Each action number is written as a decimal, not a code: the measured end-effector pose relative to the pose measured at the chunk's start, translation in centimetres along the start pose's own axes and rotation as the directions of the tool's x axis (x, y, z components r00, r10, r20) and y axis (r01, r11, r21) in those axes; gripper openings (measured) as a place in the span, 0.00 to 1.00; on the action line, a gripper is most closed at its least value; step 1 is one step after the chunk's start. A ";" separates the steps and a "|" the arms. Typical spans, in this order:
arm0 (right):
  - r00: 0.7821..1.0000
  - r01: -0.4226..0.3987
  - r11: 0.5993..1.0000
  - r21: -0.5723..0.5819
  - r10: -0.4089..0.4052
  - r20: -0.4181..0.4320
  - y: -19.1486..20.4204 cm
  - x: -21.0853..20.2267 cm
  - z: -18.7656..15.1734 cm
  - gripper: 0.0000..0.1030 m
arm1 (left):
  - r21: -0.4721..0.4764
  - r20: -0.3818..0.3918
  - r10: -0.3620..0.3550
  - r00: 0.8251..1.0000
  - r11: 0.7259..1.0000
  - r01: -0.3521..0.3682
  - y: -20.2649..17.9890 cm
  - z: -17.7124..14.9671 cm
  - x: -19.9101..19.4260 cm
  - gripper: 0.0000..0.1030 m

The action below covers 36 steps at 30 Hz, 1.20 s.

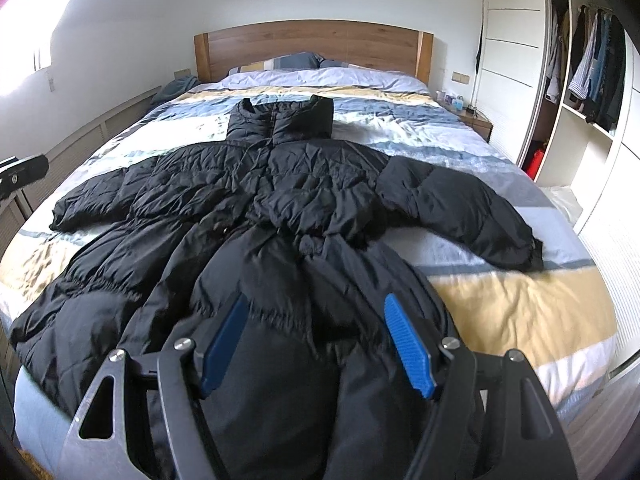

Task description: Fold large clothes

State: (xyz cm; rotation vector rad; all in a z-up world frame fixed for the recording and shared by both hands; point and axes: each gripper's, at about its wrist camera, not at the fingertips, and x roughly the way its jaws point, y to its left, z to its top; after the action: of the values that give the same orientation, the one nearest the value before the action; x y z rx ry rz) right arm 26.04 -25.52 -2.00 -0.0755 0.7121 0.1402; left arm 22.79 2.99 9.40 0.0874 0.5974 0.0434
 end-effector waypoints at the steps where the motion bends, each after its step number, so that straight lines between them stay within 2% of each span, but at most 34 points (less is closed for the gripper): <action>1: 1.000 0.000 1.000 0.000 0.000 0.003 0.1 0.6 0.6 0.68 | -0.015 0.001 0.002 1.000 1.000 -0.002 0.5 0.6 0.7 0.99; 5: 1.000 0.001 1.000 -0.002 -0.001 0.008 0.4 3.4 2.8 0.68 | -0.117 -0.036 0.008 0.999 0.993 -0.012 3.9 2.1 4.6 0.99; 7: 1.000 0.000 1.000 -0.007 0.000 0.005 0.7 4.7 3.6 0.68 | -0.201 -0.076 -0.006 0.997 0.980 -0.009 6.6 2.1 7.1 0.99; 11: 1.000 -0.001 1.000 -0.019 0.001 -0.009 1.5 7.3 4.8 0.68 | -0.354 -0.126 -0.008 0.992 0.934 -0.038 12.4 0.4 11.6 0.99; 14: 1.000 0.003 1.000 -0.025 -0.003 -0.025 1.7 8.9 5.1 0.68 | -0.473 -0.164 -0.010 0.986 0.879 -0.069 17.4 -1.3 14.4 0.99; 16: 0.999 0.008 1.000 -0.028 -0.009 -0.037 1.9 9.7 5.2 0.68 | -0.560 -0.182 -0.025 0.983 0.825 -0.082 20.9 -2.9 16.1 0.99; 19: 0.998 0.019 0.999 -0.032 -0.021 -0.054 2.0 10.7 5.0 0.68 | -0.690 -0.190 -0.072 0.979 0.719 -0.081 26.0 -5.7 18.4 0.99; 20: 0.998 0.024 0.999 -0.034 -0.026 -0.061 2.0 11.0 5.0 0.68 | -0.717 -0.190 -0.083 0.978 0.692 -0.080 27.0 -6.5 18.8 0.99; 24: 0.996 0.041 0.998 -0.043 -0.044 -0.077 1.9 11.7 4.7 0.68 | -0.851 -0.159 -0.154 0.975 0.521 -0.056 31.4 -10.4 20.9 0.95; 28: 0.995 0.057 0.997 -0.050 -0.061 -0.085 1.7 12.0 4.7 0.68 | -0.924 -0.121 -0.183 0.976 0.380 -0.043 34.2 -13.3 22.2 0.87; 29: 0.994 0.061 0.997 -0.054 -0.066 -0.084 1.6 12.0 4.8 0.68 | -0.935 -0.111 -0.192 0.975 0.352 -0.037 34.7 -13.8 22.5 0.86; 35: 0.993 0.078 0.996 -0.047 -0.082 -0.084 1.0 11.8 4.9 0.68 | -0.973 -0.065 -0.200 0.978 0.229 -0.018 36.7 -15.5 23.3 0.74; 36: 0.993 0.082 0.996 -0.045 -0.085 -0.084 0.8 11.8 4.9 0.68 | -0.981 -0.038 -0.207 0.978 0.192 0.002 37.1 -15.9 23.4 0.71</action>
State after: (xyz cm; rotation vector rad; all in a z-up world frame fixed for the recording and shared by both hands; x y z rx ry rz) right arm 37.87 -22.91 -6.04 -0.1521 0.7906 0.0721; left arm 32.64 42.53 -13.26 -1.2993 0.6422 0.3093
